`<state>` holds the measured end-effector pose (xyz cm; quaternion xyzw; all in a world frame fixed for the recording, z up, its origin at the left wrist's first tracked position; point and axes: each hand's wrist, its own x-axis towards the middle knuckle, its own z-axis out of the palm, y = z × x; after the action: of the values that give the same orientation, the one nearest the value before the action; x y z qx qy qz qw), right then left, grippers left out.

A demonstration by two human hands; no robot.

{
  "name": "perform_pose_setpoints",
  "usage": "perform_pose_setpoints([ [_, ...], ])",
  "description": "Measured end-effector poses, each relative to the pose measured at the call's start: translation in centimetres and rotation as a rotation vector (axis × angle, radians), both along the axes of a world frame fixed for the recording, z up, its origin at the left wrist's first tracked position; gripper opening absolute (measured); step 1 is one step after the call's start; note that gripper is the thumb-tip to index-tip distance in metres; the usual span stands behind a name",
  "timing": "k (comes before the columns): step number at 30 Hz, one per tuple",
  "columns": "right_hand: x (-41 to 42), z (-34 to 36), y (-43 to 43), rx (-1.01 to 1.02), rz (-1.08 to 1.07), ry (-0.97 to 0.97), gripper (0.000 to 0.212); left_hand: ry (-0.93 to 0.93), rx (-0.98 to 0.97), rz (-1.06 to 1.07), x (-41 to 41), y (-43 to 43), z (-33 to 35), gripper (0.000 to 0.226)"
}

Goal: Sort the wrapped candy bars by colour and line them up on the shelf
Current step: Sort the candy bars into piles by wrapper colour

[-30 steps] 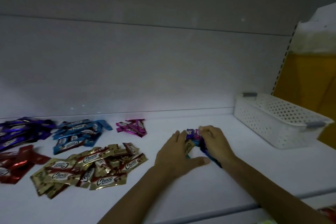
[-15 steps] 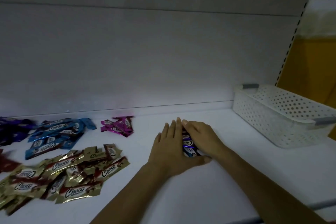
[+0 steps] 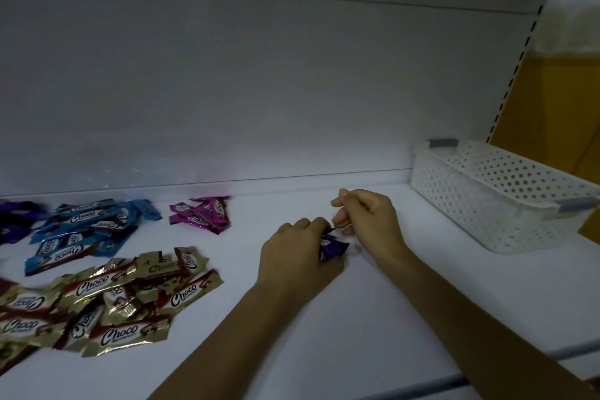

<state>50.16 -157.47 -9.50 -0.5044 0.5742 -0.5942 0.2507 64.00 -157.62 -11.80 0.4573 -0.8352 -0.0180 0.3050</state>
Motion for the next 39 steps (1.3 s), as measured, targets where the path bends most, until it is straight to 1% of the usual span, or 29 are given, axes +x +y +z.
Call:
perform_pose_setpoints([
  [2, 0.0, -0.1, 0.0, 0.007, 0.0, -0.001, 0.027, 0.037, 0.053, 0.008, 0.2, -0.4, 0.2, 0.034],
  [4, -0.2, -0.2, 0.0, 0.013, -0.004, 0.011, 0.027, 0.189, 0.153, 0.016, 0.7, -0.8, 0.5, 0.026],
  [7, -0.2, -0.5, 0.0, 0.019, 0.007, 0.022, 0.026, 0.607, 0.375, 0.011, 1.7, -1.6, 0.8, 0.02],
  [9, -0.1, -0.6, 0.0, 0.039, 0.041, 0.083, 0.024, 0.853, 0.478, -0.018, 2.1, -1.8, 1.0, 0.018],
  [11, 0.2, -0.6, 0.2, 0.112, 0.18, 0.216, 0.03, 1.026, 0.524, -0.018, 2.4, -1.9, 1.1, 0.018],
  [13, 0.6, -0.8, 0.6, 0.229, 0.394, 0.378, 0.049, 1.145, 0.56, -0.027, 2.6, -2.0, 1.3, 0.017],
  [15, 0.8, -1.0, 0.9, 0.288, 0.497, 0.601, 0.069, 1.2, 0.573, -0.05, 2.8, -2.0, 1.4, 0.018],
  [16, 0.8, -1.1, 1.0, 0.278, 0.507, 0.706, 0.072, 1.214, 0.575, -0.061, 2.9, -2.0, 1.4, 0.016],
  [17, 1.0, -1.1, 1.2, 0.249, 0.518, 0.752, 0.067, 1.222, 0.575, -0.067, 2.8, -1.9, 1.5, 0.014],
  [20, 1.9, -0.8, 1.9, 0.151, 0.586, 0.641, 0.036, 1.245, 0.57, -0.069, 2.7, -1.8, 1.5, 0.015],
  [22, 2.7, -0.8, 2.3, 0.108, 0.569, 0.645, 0.027, 1.278, 0.573, -0.067, 2.8, -1.8, 1.4, 0.013],
  [23, 3.2, -0.8, 2.5, 0.094, 0.544, 0.677, 0.031, 1.294, 0.579, -0.062, 2.9, -1.8, 1.4, 0.013],
  [26, 4.3, -1.1, 2.8, 0.092, 0.451, 0.873, 0.063, 1.369, 0.611, -0.041, 3.1, -1.8, 1.4, 0.017],
  [27, 4.5, -1.3, 2.8, 0.089, 0.442, 0.941, 0.067, 1.404, 0.623, -0.039, 3.2, -1.8, 1.5, 0.018],
  [28, 4.6, -1.6, 2.8, 0.082, 0.443, 0.975, 0.066, 1.432, 0.629, -0.035, 3.2, -1.9, 1.5, 0.019],
  [29, 4.7, -1.7, 2.8, 0.072, 0.445, 0.975, 0.062, 1.452, 0.63, -0.024, 3.3, -1.9, 1.5, 0.018],
  [33, 4.3, -1.5, 2.4, 0.027, 0.397, 0.913, 0.032, 1.498, 0.601, -0.009, 3.6, -2.0, 1.6, 0.011],
  [36, 3.9, -1.3, 2.3, 0.05, 0.304, 0.917, 0.027, 1.525, 0.637, -0.032, 3.6, -1.6, 1.8, 0.011],
  [39, 3.5, -1.4, 2.3, 0.105, 0.236, 0.849, 0.026, 1.526, 0.712, -0.073, 3.2, -1.2, 1.9, 0.012],
])
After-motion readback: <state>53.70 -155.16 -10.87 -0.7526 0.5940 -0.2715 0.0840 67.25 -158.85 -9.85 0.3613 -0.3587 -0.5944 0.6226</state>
